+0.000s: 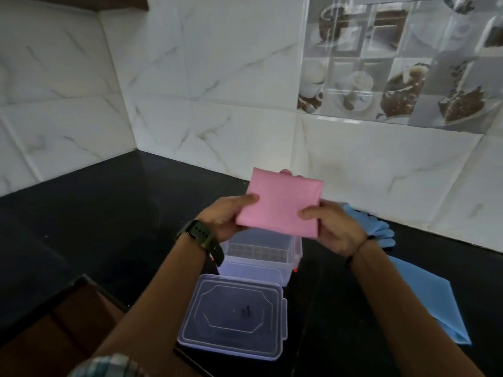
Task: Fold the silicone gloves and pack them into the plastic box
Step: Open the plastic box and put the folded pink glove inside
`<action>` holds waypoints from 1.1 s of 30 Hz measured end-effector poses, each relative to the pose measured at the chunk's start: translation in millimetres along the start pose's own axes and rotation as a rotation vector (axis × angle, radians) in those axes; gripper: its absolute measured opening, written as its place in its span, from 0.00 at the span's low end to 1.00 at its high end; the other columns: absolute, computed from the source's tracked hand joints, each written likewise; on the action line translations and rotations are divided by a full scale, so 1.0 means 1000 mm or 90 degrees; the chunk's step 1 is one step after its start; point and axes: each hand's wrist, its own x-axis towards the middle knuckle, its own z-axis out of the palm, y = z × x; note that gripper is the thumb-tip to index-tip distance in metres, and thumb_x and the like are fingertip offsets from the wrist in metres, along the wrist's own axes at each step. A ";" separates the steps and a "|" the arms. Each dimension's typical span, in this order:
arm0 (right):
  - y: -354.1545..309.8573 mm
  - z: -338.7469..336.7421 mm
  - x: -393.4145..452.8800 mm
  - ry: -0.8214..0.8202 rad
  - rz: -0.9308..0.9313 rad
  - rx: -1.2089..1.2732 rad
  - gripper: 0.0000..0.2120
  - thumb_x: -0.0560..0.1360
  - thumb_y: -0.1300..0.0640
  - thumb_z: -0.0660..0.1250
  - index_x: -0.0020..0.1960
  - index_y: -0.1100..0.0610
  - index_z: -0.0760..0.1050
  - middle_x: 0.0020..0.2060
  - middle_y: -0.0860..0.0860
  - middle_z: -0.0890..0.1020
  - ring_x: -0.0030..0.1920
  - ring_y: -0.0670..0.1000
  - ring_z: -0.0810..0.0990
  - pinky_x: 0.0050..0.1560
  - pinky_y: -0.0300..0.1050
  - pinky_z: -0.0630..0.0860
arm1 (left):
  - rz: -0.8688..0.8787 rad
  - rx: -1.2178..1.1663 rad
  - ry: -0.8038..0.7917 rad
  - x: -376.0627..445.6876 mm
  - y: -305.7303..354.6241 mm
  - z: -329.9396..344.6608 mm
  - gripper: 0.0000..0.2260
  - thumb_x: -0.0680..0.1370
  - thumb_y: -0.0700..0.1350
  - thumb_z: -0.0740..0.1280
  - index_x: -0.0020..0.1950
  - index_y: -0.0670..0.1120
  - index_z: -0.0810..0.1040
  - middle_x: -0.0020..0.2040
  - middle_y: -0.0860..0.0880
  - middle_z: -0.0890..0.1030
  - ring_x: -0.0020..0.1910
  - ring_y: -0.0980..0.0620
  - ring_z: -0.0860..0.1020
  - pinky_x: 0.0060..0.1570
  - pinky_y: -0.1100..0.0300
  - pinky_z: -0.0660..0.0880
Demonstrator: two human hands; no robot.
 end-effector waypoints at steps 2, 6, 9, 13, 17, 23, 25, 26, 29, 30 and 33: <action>0.012 0.011 0.027 0.014 0.031 -0.043 0.21 0.69 0.76 0.60 0.59 0.63 0.73 0.51 0.57 0.80 0.51 0.56 0.79 0.45 0.49 0.79 | -0.021 0.061 0.045 0.009 0.003 -0.017 0.14 0.75 0.42 0.67 0.59 0.39 0.74 0.61 0.40 0.77 0.52 0.45 0.77 0.49 0.51 0.78; 0.041 0.021 0.060 0.114 0.149 -0.206 0.17 0.68 0.76 0.63 0.57 0.73 0.72 0.55 0.65 0.77 0.52 0.64 0.77 0.55 0.60 0.76 | -0.084 0.205 0.175 0.035 -0.011 -0.042 0.22 0.74 0.41 0.70 0.64 0.31 0.72 0.65 0.35 0.75 0.56 0.40 0.77 0.60 0.43 0.74; 0.056 0.027 0.069 0.163 0.237 -0.424 0.21 0.70 0.68 0.65 0.63 0.67 0.70 0.60 0.65 0.75 0.60 0.63 0.75 0.62 0.58 0.74 | -0.134 0.442 0.232 0.057 -0.025 -0.045 0.25 0.73 0.42 0.70 0.68 0.36 0.70 0.64 0.39 0.75 0.61 0.41 0.74 0.65 0.49 0.71; 0.064 0.041 0.066 0.109 0.235 -0.495 0.19 0.74 0.61 0.64 0.63 0.61 0.69 0.59 0.61 0.75 0.60 0.59 0.73 0.64 0.54 0.71 | -0.111 0.599 0.195 0.073 -0.041 -0.037 0.17 0.74 0.43 0.66 0.63 0.46 0.77 0.56 0.48 0.80 0.53 0.52 0.76 0.53 0.62 0.72; 0.070 0.036 0.073 0.136 0.349 -0.295 0.23 0.77 0.47 0.58 0.66 0.60 0.68 0.61 0.59 0.76 0.61 0.58 0.75 0.66 0.53 0.71 | -0.199 0.749 0.267 0.077 -0.050 -0.033 0.20 0.77 0.46 0.62 0.67 0.39 0.70 0.65 0.40 0.73 0.65 0.44 0.71 0.59 0.56 0.70; 0.098 0.040 0.081 0.182 0.298 -0.666 0.20 0.78 0.57 0.59 0.68 0.61 0.68 0.67 0.59 0.72 0.67 0.57 0.70 0.59 0.40 0.71 | -0.229 0.795 0.151 0.086 -0.075 -0.028 0.14 0.79 0.53 0.57 0.40 0.47 0.74 0.54 0.41 0.79 0.61 0.44 0.75 0.54 0.58 0.68; 0.103 0.042 0.081 0.159 0.310 -0.776 0.19 0.77 0.58 0.61 0.68 0.59 0.67 0.66 0.59 0.73 0.66 0.58 0.72 0.53 0.35 0.74 | -0.208 0.913 0.163 0.091 -0.081 -0.027 0.19 0.79 0.53 0.55 0.56 0.43 0.78 0.61 0.41 0.79 0.62 0.44 0.75 0.62 0.55 0.69; 0.103 0.046 0.082 0.146 0.334 -0.875 0.20 0.77 0.57 0.61 0.68 0.58 0.66 0.65 0.60 0.73 0.65 0.59 0.72 0.57 0.41 0.75 | -0.176 0.984 0.178 0.090 -0.082 -0.026 0.19 0.80 0.52 0.56 0.61 0.42 0.76 0.62 0.41 0.79 0.62 0.44 0.75 0.64 0.54 0.69; 0.084 0.057 0.088 0.128 0.308 -1.099 0.19 0.76 0.58 0.64 0.66 0.59 0.68 0.62 0.60 0.75 0.63 0.60 0.72 0.64 0.55 0.69 | -0.039 1.119 0.218 0.093 -0.078 -0.008 0.15 0.80 0.47 0.59 0.64 0.43 0.75 0.63 0.45 0.79 0.56 0.51 0.79 0.56 0.63 0.74; 0.074 0.058 0.089 0.140 0.249 -1.119 0.17 0.76 0.58 0.63 0.63 0.60 0.71 0.60 0.59 0.77 0.62 0.59 0.74 0.62 0.54 0.71 | -0.054 1.131 0.220 0.092 -0.072 -0.001 0.14 0.80 0.46 0.60 0.64 0.45 0.75 0.62 0.48 0.79 0.54 0.54 0.79 0.52 0.67 0.75; 0.037 0.043 0.079 0.252 0.065 -1.034 0.13 0.77 0.58 0.60 0.55 0.63 0.77 0.54 0.61 0.81 0.54 0.61 0.79 0.50 0.52 0.76 | 0.122 1.214 0.237 0.084 -0.044 0.027 0.12 0.79 0.44 0.58 0.58 0.47 0.77 0.58 0.48 0.80 0.58 0.50 0.78 0.57 0.59 0.72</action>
